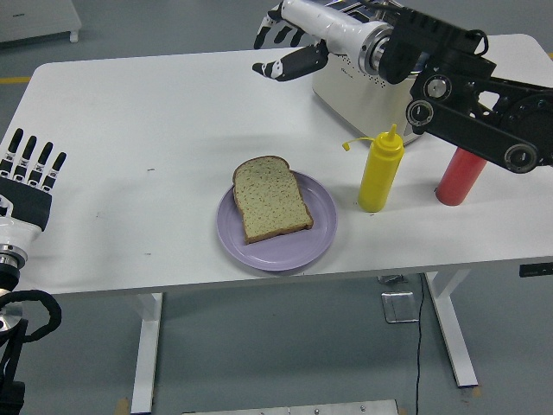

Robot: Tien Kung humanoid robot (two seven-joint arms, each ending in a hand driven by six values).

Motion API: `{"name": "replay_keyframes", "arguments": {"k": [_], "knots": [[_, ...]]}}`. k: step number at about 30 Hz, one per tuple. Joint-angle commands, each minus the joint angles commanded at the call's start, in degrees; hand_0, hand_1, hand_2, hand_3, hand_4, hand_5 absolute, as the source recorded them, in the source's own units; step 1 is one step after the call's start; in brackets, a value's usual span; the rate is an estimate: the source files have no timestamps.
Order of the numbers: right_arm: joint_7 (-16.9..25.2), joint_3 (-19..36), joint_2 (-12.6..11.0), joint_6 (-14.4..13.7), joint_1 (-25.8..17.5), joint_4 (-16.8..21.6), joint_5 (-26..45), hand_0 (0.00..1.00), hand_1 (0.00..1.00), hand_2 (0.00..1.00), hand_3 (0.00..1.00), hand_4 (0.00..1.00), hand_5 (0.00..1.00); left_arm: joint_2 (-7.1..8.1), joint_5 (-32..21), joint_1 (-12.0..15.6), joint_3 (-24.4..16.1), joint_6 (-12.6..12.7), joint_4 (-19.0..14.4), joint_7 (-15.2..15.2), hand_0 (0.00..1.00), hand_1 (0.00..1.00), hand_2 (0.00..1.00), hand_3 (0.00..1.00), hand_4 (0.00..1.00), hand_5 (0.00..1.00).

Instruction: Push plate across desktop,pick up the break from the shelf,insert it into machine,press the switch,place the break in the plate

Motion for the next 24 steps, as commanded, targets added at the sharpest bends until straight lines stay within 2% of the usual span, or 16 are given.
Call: {"name": "replay_keyframes", "arguments": {"k": [4,5,7,10,11,16,18,22,24], "knots": [[3.76,6.94,-3.36,-5.09,-2.45,0.42,4.37,0.666,0.734,0.778,0.82,0.669,0.368,0.18,-0.02,0.18,-0.1,-0.02,-0.12,0.0,0.815,0.871,0.944,0.808,0.608,0.998],[4.67,8.6,-4.3,-6.2,-3.12,0.5,5.72,0.776,0.768,0.805,0.797,0.473,0.373,0.26,-0.02,0.2,-0.13,-0.03,-0.16,0.01,0.816,0.87,0.944,0.807,0.607,0.998],[6.5,12.12,-6.52,-8.54,-4.95,0.76,9.02,0.776,0.768,0.805,0.797,0.473,0.373,0.52,-0.02,0.26,-0.34,-0.05,-0.31,0.03,0.816,0.87,0.944,0.807,0.607,0.998],[8.82,17.65,-9.87,-10.62,-8.11,0.86,14.91,0.776,0.768,0.805,0.797,0.473,0.373,0.95,-0.02,0.46,-0.98,-0.08,-0.63,0.02,0.816,0.87,0.944,0.807,0.607,0.998],[9.3,19.19,-10.81,-10.92,-9.11,0.84,16.62,0.819,0.799,0.807,0.803,0.425,0.399,1.06,-0.02,0.51,-1.16,-0.09,-0.71,0.02,0.816,0.87,0.944,0.806,0.607,0.998],[11.16,28.99,-15.49,-9.35,-15.4,0.34,27.13,0.819,0.799,0.807,0.803,0.425,0.399,1.52,-0.06,0.6,-1.99,-0.19,-1.15,0.0,0.816,0.87,0.944,0.806,0.607,0.998],[11.43,32.57,-17.0,-8.17,-18.18,0.38,30.95,0.84,0.805,0.808,0.802,0.386,0.43,1.59,-0.07,0.52,-2.1,-0.23,-1.25,0.03,0.816,0.871,0.943,0.806,0.606,0.998],[11.96,39.83,-18.76,-6.29,-24.25,1.14,38.39,0.84,0.805,0.808,0.802,0.386,0.43,1.66,-0.04,0.42,-2.27,-0.29,-1.38,0.07,0.816,0.871,0.943,0.806,0.606,0.998],[12.16,43.78,-19.06,-5.26,-27.72,1.98,41.82,0.859,0.818,0.811,0.8,0.379,0.46,1.72,-0.05,0.39,-2.32,-0.33,-1.43,0.11,0.818,0.873,0.944,0.808,0.605,0.998]]}}
